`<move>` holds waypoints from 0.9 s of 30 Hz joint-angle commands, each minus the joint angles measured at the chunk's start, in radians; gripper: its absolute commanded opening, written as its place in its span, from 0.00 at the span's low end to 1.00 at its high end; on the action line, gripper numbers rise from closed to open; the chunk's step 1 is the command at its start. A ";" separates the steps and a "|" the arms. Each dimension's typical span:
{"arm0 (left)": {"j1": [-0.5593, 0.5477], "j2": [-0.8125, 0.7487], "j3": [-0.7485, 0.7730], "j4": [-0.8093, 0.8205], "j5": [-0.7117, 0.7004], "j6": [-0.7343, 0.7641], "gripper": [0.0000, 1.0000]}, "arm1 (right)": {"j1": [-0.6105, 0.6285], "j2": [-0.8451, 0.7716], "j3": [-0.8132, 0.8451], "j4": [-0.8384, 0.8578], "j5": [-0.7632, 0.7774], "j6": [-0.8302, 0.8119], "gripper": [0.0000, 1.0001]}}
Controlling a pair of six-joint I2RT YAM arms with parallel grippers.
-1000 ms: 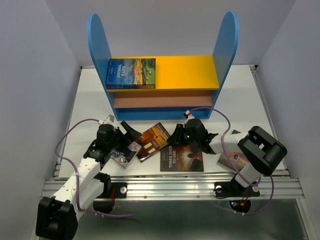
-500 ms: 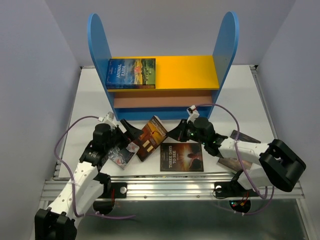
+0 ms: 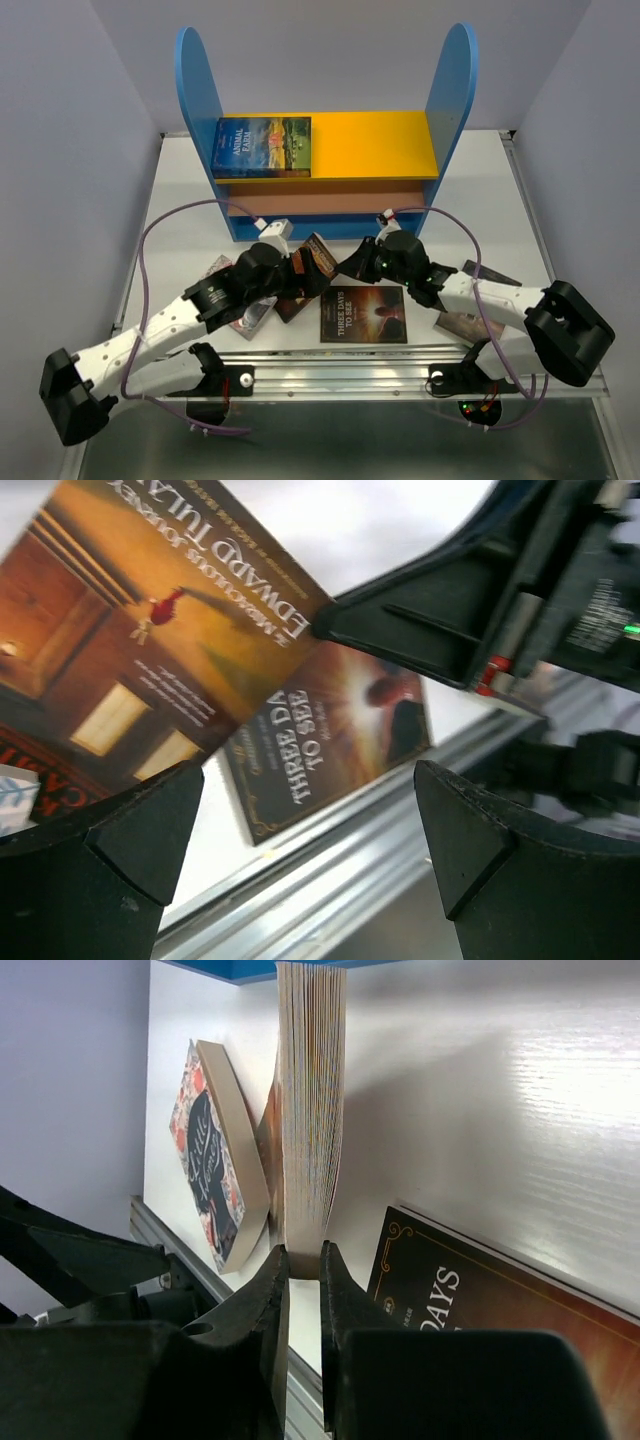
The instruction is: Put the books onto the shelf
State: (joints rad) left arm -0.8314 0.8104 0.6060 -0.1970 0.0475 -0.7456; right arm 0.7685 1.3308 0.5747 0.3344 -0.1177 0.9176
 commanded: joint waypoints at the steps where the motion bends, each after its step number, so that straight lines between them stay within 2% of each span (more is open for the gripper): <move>1: -0.109 0.114 0.129 -0.172 -0.334 0.081 0.99 | 0.008 -0.045 0.071 -0.095 0.035 0.041 0.01; 5: -0.212 0.156 0.121 -0.122 -0.396 0.127 0.99 | 0.008 -0.050 0.099 -0.138 0.018 0.053 0.01; 9: -0.251 0.211 0.136 -0.146 -0.414 0.138 0.99 | 0.008 -0.044 0.148 -0.211 0.032 0.046 0.01; 10: -0.276 0.242 0.144 -0.177 -0.466 0.129 0.99 | 0.008 -0.039 0.174 -0.250 0.029 0.043 0.01; 16: -0.311 0.341 0.172 -0.131 -0.563 0.121 0.99 | 0.008 -0.021 0.238 -0.328 -0.013 0.049 0.01; 21: -0.330 0.349 0.178 -0.112 -0.678 0.114 0.98 | 0.008 0.010 0.286 -0.388 -0.062 0.072 0.01; 27: -0.341 0.358 0.153 -0.032 -0.698 0.170 0.96 | 0.008 0.010 0.304 -0.406 -0.085 0.095 0.01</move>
State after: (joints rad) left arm -1.1591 1.1790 0.7414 -0.2951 -0.5655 -0.6167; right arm 0.7673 1.3457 0.8188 -0.0723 -0.1547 0.9768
